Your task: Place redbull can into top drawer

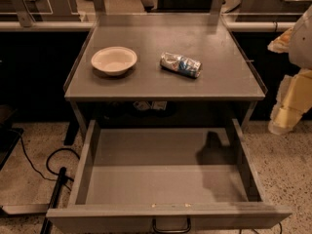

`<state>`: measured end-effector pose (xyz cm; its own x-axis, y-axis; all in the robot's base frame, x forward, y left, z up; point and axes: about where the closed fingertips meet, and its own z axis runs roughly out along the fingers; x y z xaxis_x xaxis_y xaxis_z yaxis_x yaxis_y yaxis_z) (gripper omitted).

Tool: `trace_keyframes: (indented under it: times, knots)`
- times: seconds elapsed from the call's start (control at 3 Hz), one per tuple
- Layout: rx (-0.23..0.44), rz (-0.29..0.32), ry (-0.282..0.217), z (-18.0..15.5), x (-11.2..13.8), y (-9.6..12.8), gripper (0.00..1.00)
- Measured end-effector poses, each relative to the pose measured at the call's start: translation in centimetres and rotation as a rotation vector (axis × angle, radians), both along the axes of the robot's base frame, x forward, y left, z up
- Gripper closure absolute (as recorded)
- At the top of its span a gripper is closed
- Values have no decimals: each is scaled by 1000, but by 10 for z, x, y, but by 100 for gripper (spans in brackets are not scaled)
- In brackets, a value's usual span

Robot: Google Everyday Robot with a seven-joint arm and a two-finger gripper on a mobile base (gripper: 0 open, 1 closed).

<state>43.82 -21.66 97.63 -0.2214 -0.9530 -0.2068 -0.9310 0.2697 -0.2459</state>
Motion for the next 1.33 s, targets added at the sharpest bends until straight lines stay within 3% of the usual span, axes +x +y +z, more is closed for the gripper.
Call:
trace_keyframes:
  times: [0.33, 0.67, 1.0, 1.33]
  knots:
    - [0, -1, -2, 0, 0, 0, 0]
    - [27, -16, 0, 3, 24, 9, 0]
    - [95, 13, -20, 10, 49, 27, 0]
    - [103, 16, -24, 12, 51, 29, 0]
